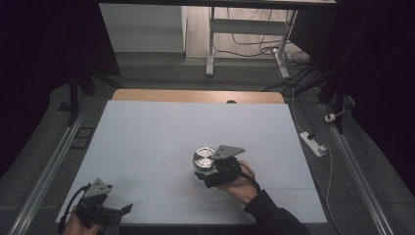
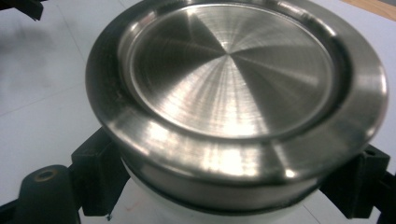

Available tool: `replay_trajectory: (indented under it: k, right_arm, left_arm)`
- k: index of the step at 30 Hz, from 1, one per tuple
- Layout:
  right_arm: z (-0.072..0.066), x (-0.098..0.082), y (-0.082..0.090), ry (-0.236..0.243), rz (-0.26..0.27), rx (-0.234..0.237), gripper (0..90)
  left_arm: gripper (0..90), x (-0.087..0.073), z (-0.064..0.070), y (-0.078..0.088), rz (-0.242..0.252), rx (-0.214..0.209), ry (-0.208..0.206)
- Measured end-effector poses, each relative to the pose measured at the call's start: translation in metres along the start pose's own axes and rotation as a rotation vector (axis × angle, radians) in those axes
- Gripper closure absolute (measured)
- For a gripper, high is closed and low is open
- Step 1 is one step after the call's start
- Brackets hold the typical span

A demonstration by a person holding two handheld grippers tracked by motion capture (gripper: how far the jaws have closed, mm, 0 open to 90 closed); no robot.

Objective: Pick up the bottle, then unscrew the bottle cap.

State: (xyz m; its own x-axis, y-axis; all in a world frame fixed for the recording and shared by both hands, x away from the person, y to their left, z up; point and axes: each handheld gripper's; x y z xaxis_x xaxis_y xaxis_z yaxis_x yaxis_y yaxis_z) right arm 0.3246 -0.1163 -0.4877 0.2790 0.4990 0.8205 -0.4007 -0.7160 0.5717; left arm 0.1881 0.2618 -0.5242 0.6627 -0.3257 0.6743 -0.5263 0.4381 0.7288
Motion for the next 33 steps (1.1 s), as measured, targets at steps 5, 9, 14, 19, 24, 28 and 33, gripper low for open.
replay_trajectory:
  k: [5,9,14,19,24,28,33]
  right_arm:
    - [-0.006,0.003,-0.006,0.014,0.002,0.015,14.7]
    - [-0.011,0.005,-0.011,0.023,0.000,0.027,14.7]
    - [-0.013,0.005,-0.013,0.031,-0.003,0.033,14.7]
    - [-0.013,0.006,-0.012,0.033,0.004,0.034,14.7]
    - [-0.012,0.006,-0.011,0.029,0.007,0.033,14.7]
    - [-0.013,0.005,-0.011,0.030,0.007,0.036,14.7]
    - [-0.013,0.005,-0.011,0.032,0.007,0.041,14.7]
  left_arm:
    - [0.0,0.000,0.000,0.000,-0.001,-0.005,0.002]
    - [0.0,0.000,0.000,0.000,-0.002,-0.005,0.001]
    - [0.0,0.000,0.000,0.000,-0.004,-0.002,-0.001]
    - [0.0,0.001,-0.001,-0.001,-0.009,-0.018,0.005]
    - [0.0,0.001,-0.003,0.000,-0.003,-0.043,0.014]
    - [0.0,0.004,-0.002,-0.001,0.010,-0.080,0.001]
    - [0.0,0.011,0.001,-0.004,0.026,-0.130,-0.040]
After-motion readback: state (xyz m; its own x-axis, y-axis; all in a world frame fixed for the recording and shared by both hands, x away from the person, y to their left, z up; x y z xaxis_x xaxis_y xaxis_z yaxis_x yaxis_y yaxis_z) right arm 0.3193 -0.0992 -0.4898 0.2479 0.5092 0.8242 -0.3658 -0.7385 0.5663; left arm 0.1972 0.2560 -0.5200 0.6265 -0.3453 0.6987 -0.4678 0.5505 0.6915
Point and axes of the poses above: each handheld gripper's, and its own axes: y roughly backward along the jaws, x roughly out of its top, z roughly to its right, and after that the axes turned 1 degree about z, right-handed
